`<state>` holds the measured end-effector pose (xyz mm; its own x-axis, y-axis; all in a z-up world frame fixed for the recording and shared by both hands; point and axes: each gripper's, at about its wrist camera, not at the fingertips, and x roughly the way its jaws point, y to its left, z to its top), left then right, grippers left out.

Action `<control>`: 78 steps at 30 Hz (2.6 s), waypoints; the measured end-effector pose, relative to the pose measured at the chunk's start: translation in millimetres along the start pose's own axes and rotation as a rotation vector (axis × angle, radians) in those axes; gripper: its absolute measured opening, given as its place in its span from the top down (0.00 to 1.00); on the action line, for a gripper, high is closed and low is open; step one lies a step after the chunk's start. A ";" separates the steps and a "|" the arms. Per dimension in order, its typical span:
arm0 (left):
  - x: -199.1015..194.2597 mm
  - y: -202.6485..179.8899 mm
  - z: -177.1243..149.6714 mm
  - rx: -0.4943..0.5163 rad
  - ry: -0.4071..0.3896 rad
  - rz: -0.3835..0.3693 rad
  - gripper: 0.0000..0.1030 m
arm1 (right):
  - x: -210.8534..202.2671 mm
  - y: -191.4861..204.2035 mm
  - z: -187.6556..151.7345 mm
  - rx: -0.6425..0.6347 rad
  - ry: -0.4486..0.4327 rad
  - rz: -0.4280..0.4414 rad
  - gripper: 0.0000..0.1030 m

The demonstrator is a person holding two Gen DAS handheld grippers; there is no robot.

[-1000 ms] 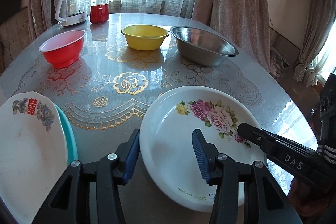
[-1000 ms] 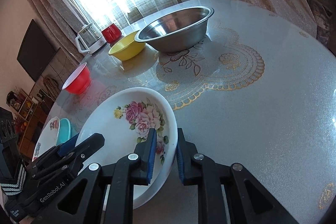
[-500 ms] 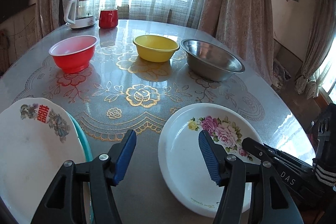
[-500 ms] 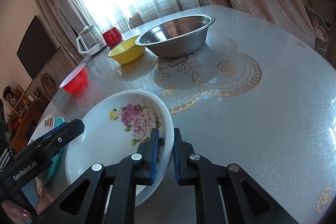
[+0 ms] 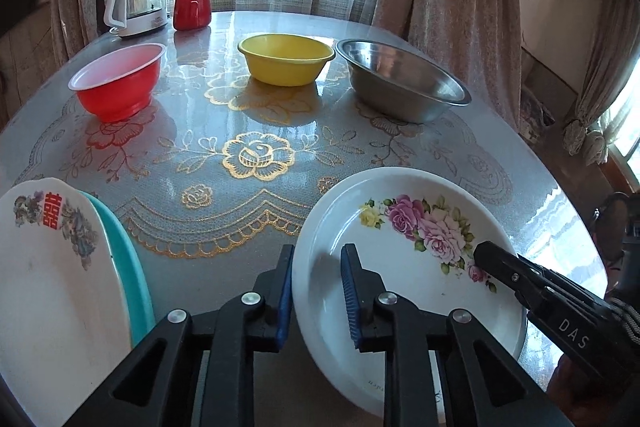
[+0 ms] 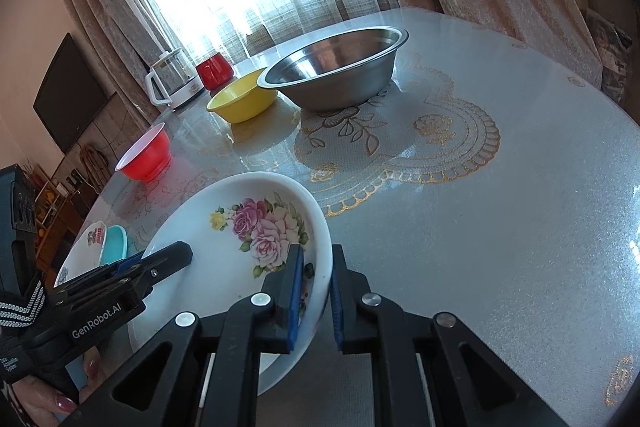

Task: Organize plates and bowls
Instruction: 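Lift the rose-patterned plate and carry it toward the plate stack, then lower the rose-patterned plate onto the large white plate with the right tool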

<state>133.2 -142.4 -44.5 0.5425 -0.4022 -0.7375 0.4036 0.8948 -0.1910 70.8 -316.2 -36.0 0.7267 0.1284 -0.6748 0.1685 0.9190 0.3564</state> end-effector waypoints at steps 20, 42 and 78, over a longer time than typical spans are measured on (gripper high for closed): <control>-76.0 29.4 -5.6 -0.152 -0.142 -0.060 0.79 | -47.4 42.7 19.0 -0.059 -0.080 0.111 0.89; -133.3 180.0 -52.7 -0.414 -0.195 0.163 0.80 | 37.7 189.3 -7.8 -0.217 0.176 0.295 0.89; -133.6 197.3 -46.8 -0.544 -0.008 0.098 0.52 | 67.9 231.6 1.8 -0.269 0.331 0.159 0.83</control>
<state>105.9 97.0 -14.0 0.5646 -0.3111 -0.7644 -0.0869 0.8987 -0.4300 160.3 -95.3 1.8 0.4700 0.3477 -0.8113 -0.1384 0.9368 0.3214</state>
